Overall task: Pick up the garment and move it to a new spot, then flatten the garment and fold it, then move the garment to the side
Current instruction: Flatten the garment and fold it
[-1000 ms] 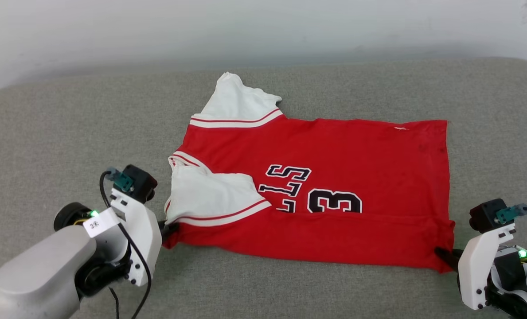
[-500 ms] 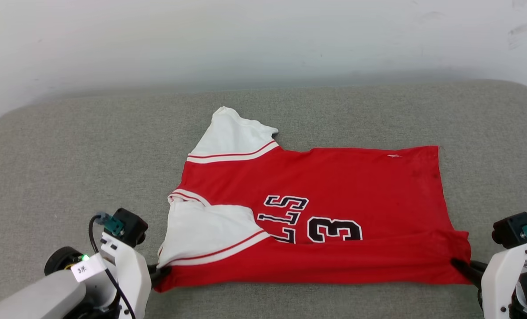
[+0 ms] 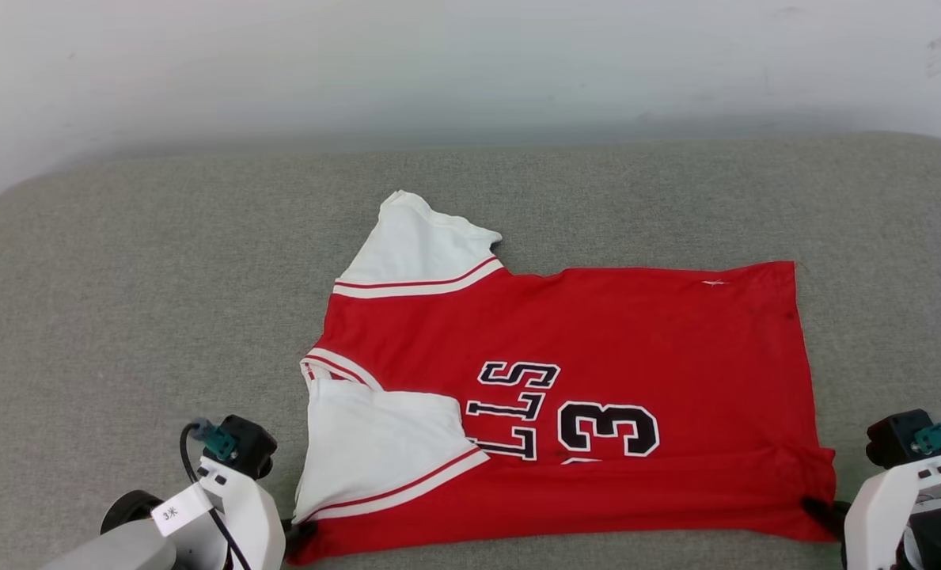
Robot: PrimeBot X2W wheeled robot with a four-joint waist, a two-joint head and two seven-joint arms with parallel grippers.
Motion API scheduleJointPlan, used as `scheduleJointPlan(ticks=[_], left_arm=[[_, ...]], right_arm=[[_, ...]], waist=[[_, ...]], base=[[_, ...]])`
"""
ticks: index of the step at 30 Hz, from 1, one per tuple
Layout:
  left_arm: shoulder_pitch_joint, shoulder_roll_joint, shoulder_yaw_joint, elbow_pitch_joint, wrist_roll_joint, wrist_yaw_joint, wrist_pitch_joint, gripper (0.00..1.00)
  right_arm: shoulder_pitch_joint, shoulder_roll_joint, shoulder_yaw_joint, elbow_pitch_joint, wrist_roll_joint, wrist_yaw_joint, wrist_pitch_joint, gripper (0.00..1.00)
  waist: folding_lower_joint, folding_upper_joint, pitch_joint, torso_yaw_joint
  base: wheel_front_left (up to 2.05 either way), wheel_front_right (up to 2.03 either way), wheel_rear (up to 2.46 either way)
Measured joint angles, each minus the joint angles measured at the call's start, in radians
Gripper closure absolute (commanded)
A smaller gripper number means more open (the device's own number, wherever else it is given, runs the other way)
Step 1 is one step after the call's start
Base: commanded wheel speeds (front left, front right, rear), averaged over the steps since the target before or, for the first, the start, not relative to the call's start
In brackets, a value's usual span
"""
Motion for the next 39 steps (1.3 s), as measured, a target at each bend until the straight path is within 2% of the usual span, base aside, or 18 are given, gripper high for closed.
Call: scheduleJointPlan(ticks=[1, 2, 3, 4, 10, 14, 19, 25, 27, 31, 37, 39], left_arm=[[0.002, -0.007, -0.002, 0.018, 0.0, -0.004, -0.002, 1.0], [0.003, -0.011, -0.007, 0.033, 0.006, -0.007, -0.002, 1.0], [0.005, -0.014, -0.006, 0.047, 0.002, -0.006, -0.002, 0.74], [0.009, -0.018, -0.003, 0.054, -0.012, -0.006, 0.001, 0.0], [0.012, 0.006, 0.011, 0.042, 0.01, 0.011, -0.048, 0.0], [0.011, 0.035, 0.071, -0.017, -0.012, 0.016, -0.123, 0.0], [-0.044, 0.084, 0.128, -0.043, 0.034, 0.039, -0.206, 0.0], [-0.152, 0.058, 0.178, -0.021, 0.075, 0.055, -0.247, 0.0], [-0.195, 0.038, 0.187, -0.004, 0.084, 0.052, -0.241, 0.0], [-0.291, -0.001, 0.204, 0.044, 0.069, 0.019, -0.194, 0.0], [-0.463, -0.041, 0.192, 0.146, 0.077, -0.035, -0.036, 0.0], [-0.524, -0.055, 0.19, 0.176, 0.058, -0.057, 0.045, 0.0]], right_arm=[[-0.003, 0.009, 0.004, 0.009, 0.001, 0.0, -0.004, 0.92], [-0.007, 0.016, 0.005, 0.018, 0.002, 0.0, -0.015, 0.59], [-0.009, 0.019, 0.005, 0.027, 0.001, 0.0, -0.029, 0.05], [-0.01, 0.021, 0.008, 0.034, -0.004, 0.0, -0.043, 0.0], [-0.009, 0.032, -0.046, 0.024, -0.054, 0.0, -0.204, 0.0], [0.006, 0.052, -0.129, -0.007, -0.109, 0.0, -0.323, 0.0], [0.008, 0.128, -0.263, -0.071, -0.228, 0.0, -0.445, 0.0], [0.018, 0.235, -0.368, -0.218, -0.352, 0.0, -0.502, 0.0], [0.033, 0.267, -0.386, -0.269, -0.383, 0.0, -0.501, 0.0], [0.052, 0.318, -0.396, -0.366, -0.422, 0.0, -0.479, 0.0], [0.049, 0.359, -0.395, -0.479, -0.458, 0.0, -0.461, 0.0], [0.044, 0.367, -0.391, -0.501, -0.467, 0.0, -0.457, 0.0]], waist=[[0.0, 0.0, 0.001, 0.002], [0.0, 0.0, 0.0, 0.003], [0.0, 0.0, -0.002, 0.003], [0.0, 0.0, -0.005, 0.004], [0.0, 0.0, -0.041, 0.008], [0.0, 0.0, -0.065, 0.006], [0.0, 0.0, -0.068, -0.009], [0.0, 0.0, -0.044, -0.035], [0.0, 0.0, -0.03, -0.043], [0.0, 0.0, 0.013, -0.063], [0.0001, 0.0, 0.105, -0.097], [0.0001, 0.0, 0.141, -0.111]], base=[[0.0, 0.0, 0.0], [0.0, 0.0, 0.0], [0.0, 0.0, 0.0], [0.0, 0.0, 0.0], [0.0, 0.0, 0.0], [0.0, 0.0, 0.0], [0.0, 0.0, 0.0], [0.0, 0.0, 0.0], [0.0, 0.0, 0.0], [0.0, 0.0, 0.0], [0.0, 0.0, 0.0], [0.0, 0.0, 0.0]])
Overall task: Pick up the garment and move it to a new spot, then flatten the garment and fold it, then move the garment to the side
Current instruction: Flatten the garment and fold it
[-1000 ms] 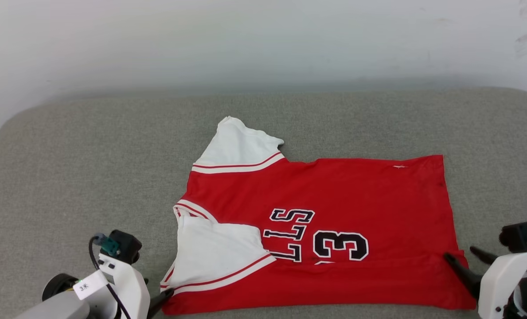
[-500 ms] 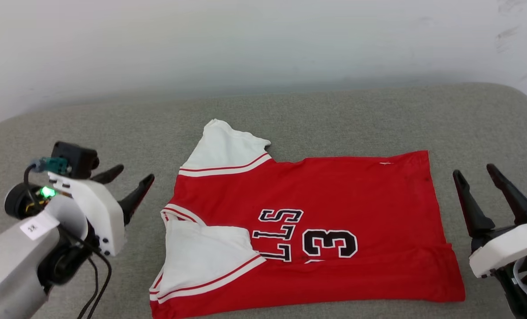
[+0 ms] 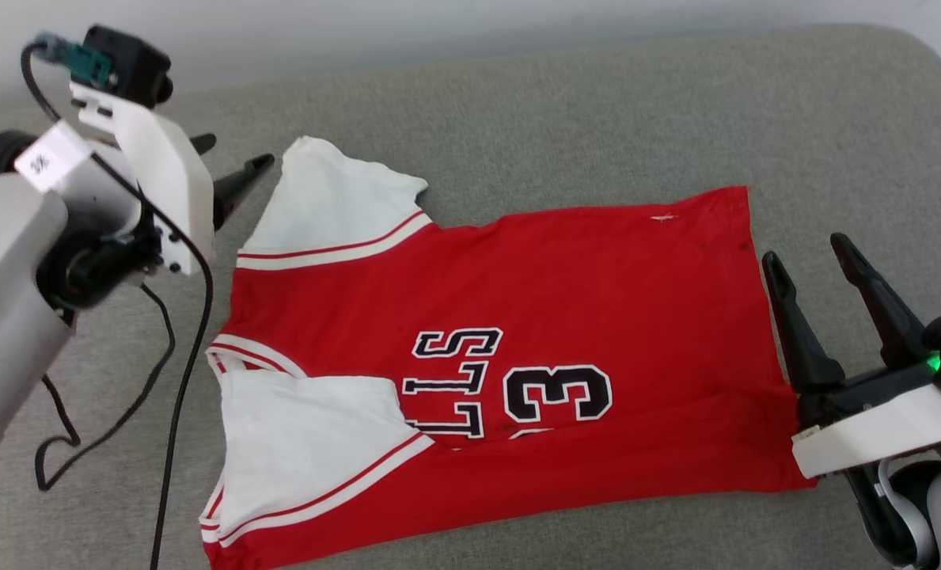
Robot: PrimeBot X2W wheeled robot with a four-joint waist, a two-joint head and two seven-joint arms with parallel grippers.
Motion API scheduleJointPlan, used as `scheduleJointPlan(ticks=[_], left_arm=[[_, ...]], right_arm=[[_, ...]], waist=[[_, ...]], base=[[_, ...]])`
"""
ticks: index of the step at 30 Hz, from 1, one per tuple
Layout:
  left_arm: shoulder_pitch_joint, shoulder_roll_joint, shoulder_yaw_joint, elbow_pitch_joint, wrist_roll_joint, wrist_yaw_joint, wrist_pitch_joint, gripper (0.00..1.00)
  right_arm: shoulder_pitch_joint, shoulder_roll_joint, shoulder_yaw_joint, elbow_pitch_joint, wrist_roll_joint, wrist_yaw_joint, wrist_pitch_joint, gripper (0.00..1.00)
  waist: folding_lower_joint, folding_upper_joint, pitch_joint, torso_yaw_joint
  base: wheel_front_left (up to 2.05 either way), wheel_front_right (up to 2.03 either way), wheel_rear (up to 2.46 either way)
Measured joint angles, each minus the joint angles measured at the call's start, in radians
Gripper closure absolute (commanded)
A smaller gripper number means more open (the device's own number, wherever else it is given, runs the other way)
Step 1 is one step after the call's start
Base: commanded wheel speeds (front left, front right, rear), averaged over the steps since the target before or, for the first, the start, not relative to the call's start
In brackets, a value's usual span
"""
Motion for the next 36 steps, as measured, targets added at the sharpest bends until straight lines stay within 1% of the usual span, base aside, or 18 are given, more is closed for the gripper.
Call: scheduleJointPlan(ticks=[5, 12, 15, 20, 27, 28, 29, 31, 33, 36], left_arm=[[-0.15, -0.024, -0.009, 0.084, -0.012, -0.02, 0.166, 0.0], [-0.31, -0.056, -0.039, 0.176, -0.004, -0.023, 0.365, 0.0], [-0.359, -0.066, -0.048, 0.204, 0.011, -0.019, 0.41, 0.0], [-0.394, -0.087, -0.056, 0.254, 0.016, -0.017, 0.437, 0.0], [-0.403, -0.104, -0.091, 0.298, 0.03, -0.04, 0.472, 0.0], [-0.403, -0.105, -0.093, 0.299, 0.029, -0.047, 0.472, 0.39], [-0.402, -0.106, -0.095, 0.302, 0.027, -0.049, 0.471, 1.0], [-0.402, -0.107, -0.103, 0.303, 0.031, -0.056, 0.463, 1.0], [-0.395, -0.108, -0.106, 0.309, 0.038, -0.062, 0.434, 1.0], [-0.383, -0.113, -0.116, 0.313, 0.051, -0.066, 0.39, 1.0]], right_arm=[[-0.043, 0.011, 0.014, -0.033, -0.015, 0.0, -0.001, 0.0], [-0.098, 0.016, 0.03, -0.041, -0.02, 0.0, 0.007, 0.0], [-0.118, 0.016, 0.03, -0.044, -0.023, 0.0, 0.002, 0.0], [-0.149, 0.017, 0.047, -0.04, -0.023, 0.0, -0.003, 0.0], [-0.177, 0.016, 0.052, -0.022, -0.023, 0.0, -0.011, 0.0], [-0.177, 0.015, 0.05, -0.021, -0.023, 0.0, -0.012, 0.0], [-0.177, 0.014, 0.047, -0.019, -0.023, 0.0, -0.013, 0.0], [-0.179, 0.013, 0.041, -0.018, -0.023, 0.0, -0.014, 0.0], [-0.187, 0.01, 0.035, -0.018, -0.023, 0.0, -0.014, 0.0], [-0.206, -0.013, 0.017, -0.02, -0.032, 0.0, -0.009, 0.0]], waist=[[0.0, 0.0, 0.092, -0.033], [0.0001, 0.0, 0.214, -0.071], [0.0001, 0.0, 0.261, -0.084], [0.0002, 0.0, 0.324, -0.098], [0.0, 0.0, 0.358, -0.103], [0.0, 0.0, 0.358, -0.101], [0.0, 0.0, 0.358, -0.1], [0.0, 0.0, 0.356, -0.097], [0.0, 0.0, 0.351, -0.094], [0.0, 0.0, 0.336, -0.089]], base=[[0.0, 0.0, 0.0], [0.0, 0.0, 0.0], [0.0, 0.0, 0.0], [0.0, 0.0, 0.0], [0.0, 0.0, 0.0], [0.0, 0.0, 0.0], [0.0, 0.0, 0.0], [0.0, 0.0, 0.0], [0.0, 0.0, 0.0], [0.0, 0.0, 0.0]])
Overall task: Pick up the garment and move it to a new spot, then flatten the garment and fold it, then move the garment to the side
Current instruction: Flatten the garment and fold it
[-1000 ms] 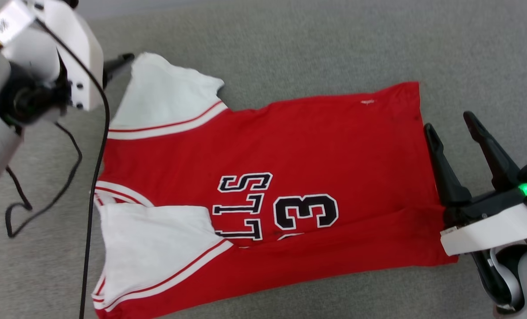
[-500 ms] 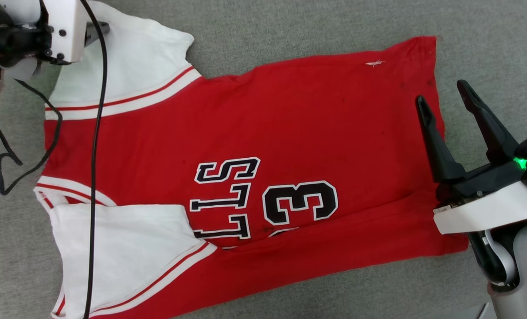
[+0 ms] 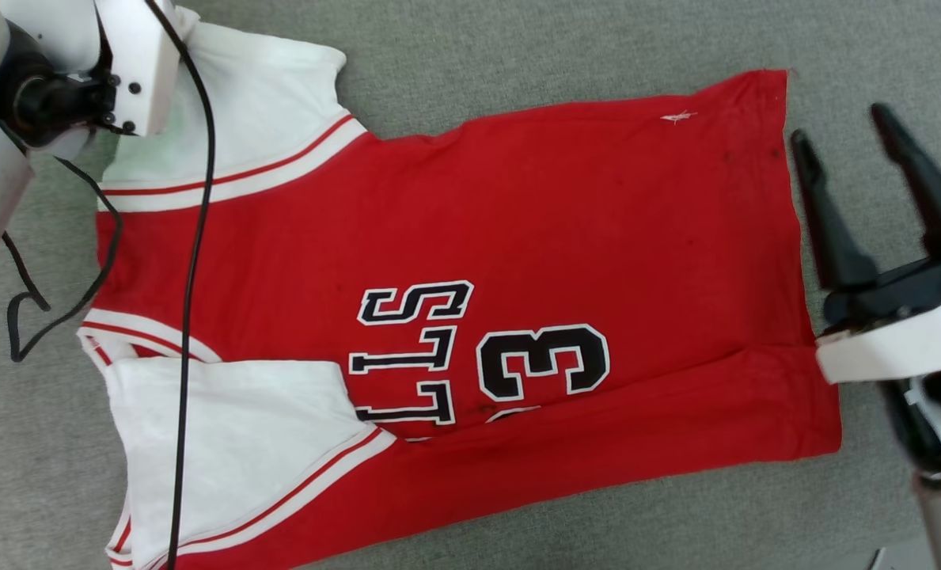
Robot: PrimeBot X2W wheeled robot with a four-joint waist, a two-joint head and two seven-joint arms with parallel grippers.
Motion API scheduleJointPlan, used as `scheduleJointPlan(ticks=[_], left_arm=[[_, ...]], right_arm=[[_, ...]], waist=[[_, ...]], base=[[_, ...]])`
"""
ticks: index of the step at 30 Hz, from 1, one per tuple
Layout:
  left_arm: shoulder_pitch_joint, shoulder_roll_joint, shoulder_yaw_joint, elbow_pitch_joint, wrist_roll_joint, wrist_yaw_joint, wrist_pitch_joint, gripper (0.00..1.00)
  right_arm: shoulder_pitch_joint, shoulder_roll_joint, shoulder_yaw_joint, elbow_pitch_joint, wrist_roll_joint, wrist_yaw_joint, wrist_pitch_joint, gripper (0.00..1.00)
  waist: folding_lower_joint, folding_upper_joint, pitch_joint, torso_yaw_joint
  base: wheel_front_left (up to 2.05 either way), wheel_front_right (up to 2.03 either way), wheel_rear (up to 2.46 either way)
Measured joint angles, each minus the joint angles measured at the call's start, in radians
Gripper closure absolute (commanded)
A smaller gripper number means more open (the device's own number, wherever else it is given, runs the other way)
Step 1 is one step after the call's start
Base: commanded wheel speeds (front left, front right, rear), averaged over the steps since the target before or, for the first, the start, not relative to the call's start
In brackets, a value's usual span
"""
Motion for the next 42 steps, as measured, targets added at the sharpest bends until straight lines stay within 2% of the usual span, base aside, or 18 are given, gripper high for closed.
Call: scheduleJointPlan(ticks=[4, 7, 14, 20, 23, 27, 34, 42], left_arm=[[0.012, -0.014, 0.0, -0.008, -0.001, -0.007, -0.065, 1.0], [0.023, -0.025, -0.014, -0.03, 0.011, -0.01, -0.105, 1.0], [0.047, -0.039, -0.044, -0.098, 0.012, -0.012, -0.173, 1.0], [0.05, -0.038, -0.075, -0.161, 0.012, -0.013, -0.207, 1.0], [0.049, -0.039, -0.087, -0.187, 0.014, -0.013, -0.22, 1.0], [0.038, -0.047, -0.099, -0.213, 0.014, -0.013, -0.238, 1.0], [0.008, -0.055, -0.119, -0.239, 0.02, -0.013, -0.257, 1.0], [-0.013, -0.059, -0.137, -0.249, 0.015, -0.013, -0.283, 1.0]], right_arm=[[-0.046, -0.055, -0.026, -0.01, 0.0, 0.0, 0.039, 0.0], [-0.091, -0.123, -0.027, -0.002, 0.015, 0.0, 0.119, 0.0], [-0.215, -0.311, 0.095, 0.104, 0.197, 0.0, 0.472, 0.0], [-0.337, -0.418, 0.246, 0.204, 0.354, 0.0, 0.774, 0.0], [-0.391, -0.432, 0.28, 0.272, 0.371, 0.0, 0.86, 0.0], [-0.458, -0.421, 0.297, 0.375, 0.373, 0.0, 0.908, 0.0], [-0.533, -0.346, 0.315, 0.53, 0.359, 0.0, 0.89, 0.0], [-0.544, -0.339, 0.397, 0.639, 0.334, 0.0, 0.831, 0.0]], waist=[[0.0, 0.0, -0.031, 0.014], [0.0, 0.0, -0.061, 0.03], [-0.0001, 0.0, -0.119, 0.077], [-0.0002, 0.0, -0.135, 0.118], [-0.0001, 0.0, -0.13, 0.135], [-0.0001, 0.0, -0.114, 0.159], [-0.0001, 0.0, -0.081, 0.191], [-0.0002, 0.0, -0.047, 0.214]], base=[[0.0, 0.0, 0.0], [0.0, 0.0, 0.0], [0.0, 0.0, 0.0], [0.0, 0.0, 0.0], [0.0, 0.0, 0.0], [0.0, 0.0, 0.0], [0.0, 0.0, 0.0], [0.0, 0.0, 0.0]])
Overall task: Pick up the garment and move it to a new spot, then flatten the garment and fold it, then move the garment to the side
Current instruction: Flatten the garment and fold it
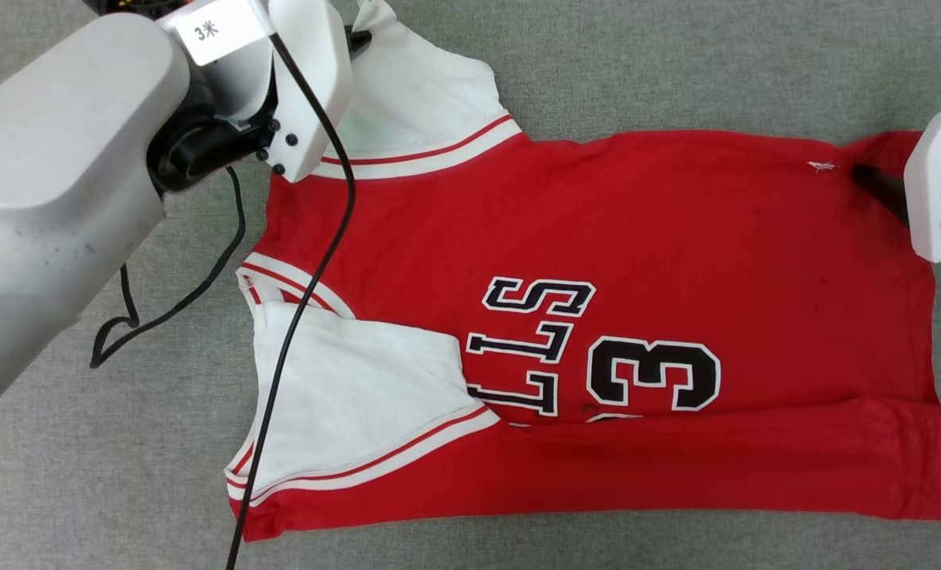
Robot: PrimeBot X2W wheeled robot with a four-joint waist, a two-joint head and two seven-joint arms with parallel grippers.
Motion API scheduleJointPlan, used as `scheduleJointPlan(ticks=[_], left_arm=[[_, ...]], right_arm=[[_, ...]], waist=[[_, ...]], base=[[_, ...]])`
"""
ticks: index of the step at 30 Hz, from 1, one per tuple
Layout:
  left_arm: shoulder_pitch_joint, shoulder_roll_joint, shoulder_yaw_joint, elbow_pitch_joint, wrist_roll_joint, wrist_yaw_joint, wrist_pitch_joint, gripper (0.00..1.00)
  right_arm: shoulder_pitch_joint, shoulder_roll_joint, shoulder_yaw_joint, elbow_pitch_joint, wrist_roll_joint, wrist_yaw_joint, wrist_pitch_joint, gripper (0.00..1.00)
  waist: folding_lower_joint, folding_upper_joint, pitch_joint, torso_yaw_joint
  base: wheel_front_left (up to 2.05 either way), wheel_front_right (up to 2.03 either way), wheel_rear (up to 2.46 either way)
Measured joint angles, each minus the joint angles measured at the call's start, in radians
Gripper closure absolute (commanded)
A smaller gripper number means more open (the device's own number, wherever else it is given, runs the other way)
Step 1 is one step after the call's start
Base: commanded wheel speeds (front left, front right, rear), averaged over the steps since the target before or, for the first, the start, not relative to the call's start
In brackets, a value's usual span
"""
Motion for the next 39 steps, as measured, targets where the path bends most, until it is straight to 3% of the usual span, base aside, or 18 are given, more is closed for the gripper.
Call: scheduleJointPlan(ticks=[4, 5, 7, 17, 26, 39], left_arm=[[0.0, 0.006, -0.007, 0.005, -0.011, 0.0, -0.007, 1.0], [0.0, 0.008, -0.01, 0.006, -0.012, 0.0, -0.008, 1.0], [0.0, 0.01, -0.014, 0.009, -0.017, 0.0, -0.011, 1.0], [0.074, 0.043, -0.031, 0.021, -0.04, 0.0, -0.08, 1.0], [0.202, 0.116, -0.036, -0.046, -0.055, 0.008, -0.148, 1.0], [0.48, 0.236, -0.048, -0.254, -0.091, 0.118, -0.232, 1.0]], right_arm=[[-0.001, -0.009, 0.037, 0.019, 0.012, -0.002, -0.027, 0.0], [-0.001, -0.01, 0.039, 0.024, 0.02, -0.002, -0.041, 0.51], [-0.001, -0.014, 0.052, 0.032, 0.022, -0.001, -0.076, 1.0], [0.012, -0.003, 0.109, 0.077, 0.033, 0.001, -0.314, 1.0], [0.087, 0.012, 0.138, 0.105, 0.071, 0.001, -0.474, 1.0], [0.269, -0.033, 0.175, 0.051, 0.113, 0.001, -0.569, 1.0]], waist=[[-0.0001, 0.0, 0.002, -0.003], [0.0, 0.0, 0.002, -0.004], [0.0, 0.0, -0.001, -0.008], [0.0001, 0.0001, -0.083, -0.024], [0.0001, 0.0001, -0.204, -0.026], [0.0, 0.0001, -0.359, -0.01]], base=[[0.0, 0.0, 0.0], [0.0, 0.0, 0.0], [0.0, 0.0, 0.0], [0.0, 0.0, 0.0], [0.0, 0.0, 0.0], [0.0, 0.0, 0.0]])
